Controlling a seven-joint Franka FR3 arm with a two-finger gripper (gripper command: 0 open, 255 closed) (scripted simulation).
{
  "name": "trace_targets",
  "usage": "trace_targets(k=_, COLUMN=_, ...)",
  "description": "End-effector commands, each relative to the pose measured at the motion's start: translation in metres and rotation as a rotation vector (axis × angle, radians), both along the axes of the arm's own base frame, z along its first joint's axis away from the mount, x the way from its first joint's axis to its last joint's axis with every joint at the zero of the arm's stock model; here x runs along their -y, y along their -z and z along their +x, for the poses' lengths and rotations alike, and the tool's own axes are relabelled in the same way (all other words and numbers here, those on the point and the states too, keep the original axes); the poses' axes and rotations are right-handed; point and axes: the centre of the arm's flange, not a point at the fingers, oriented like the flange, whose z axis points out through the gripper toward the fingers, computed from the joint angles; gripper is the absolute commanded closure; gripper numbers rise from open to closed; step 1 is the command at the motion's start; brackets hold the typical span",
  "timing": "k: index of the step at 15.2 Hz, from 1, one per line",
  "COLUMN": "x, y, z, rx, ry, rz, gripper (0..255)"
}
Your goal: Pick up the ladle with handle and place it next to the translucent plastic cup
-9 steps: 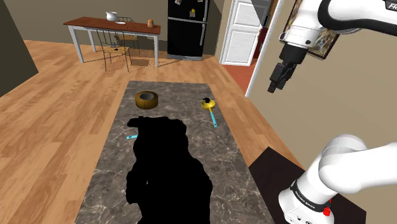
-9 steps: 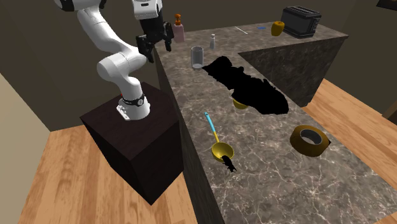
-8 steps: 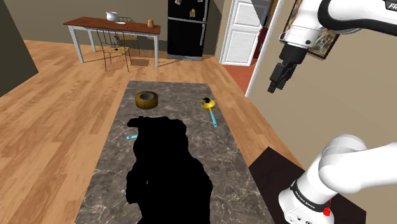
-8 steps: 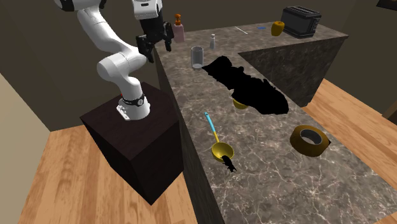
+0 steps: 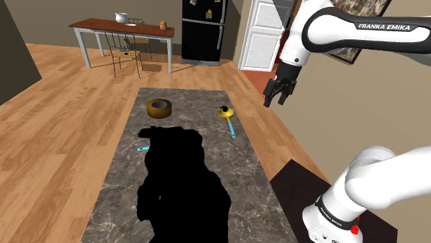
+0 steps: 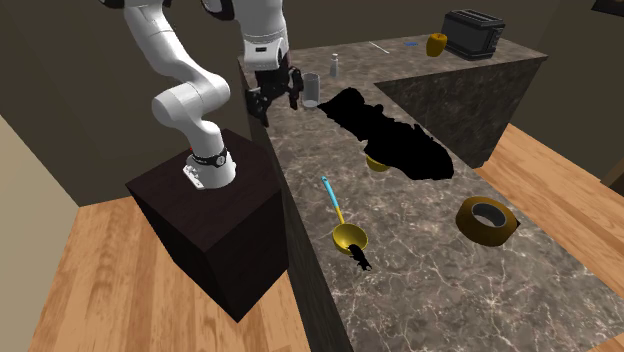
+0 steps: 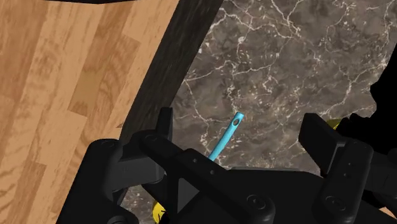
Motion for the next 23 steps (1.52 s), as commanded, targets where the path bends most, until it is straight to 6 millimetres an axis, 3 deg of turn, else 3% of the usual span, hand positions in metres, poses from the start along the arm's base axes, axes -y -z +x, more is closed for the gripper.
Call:
trace_targets(k=1, x=-0.002, y=0.015, z=0.018, rx=-0.003, ry=0.049, rz=0.000, gripper=0)
trace_targets(k=10, x=-0.001, y=0.094, z=0.106, rx=-0.026, ry=0.257, rz=0.001, gripper=0)
trace_targets(k=20, x=0.020, y=0.184, z=0.200, rx=-0.052, ry=0.488, rz=0.003, gripper=0)
trace_targets(k=23, x=0.021, y=0.199, z=0.204, rx=-0.053, ry=0.500, rz=0.003, gripper=0)
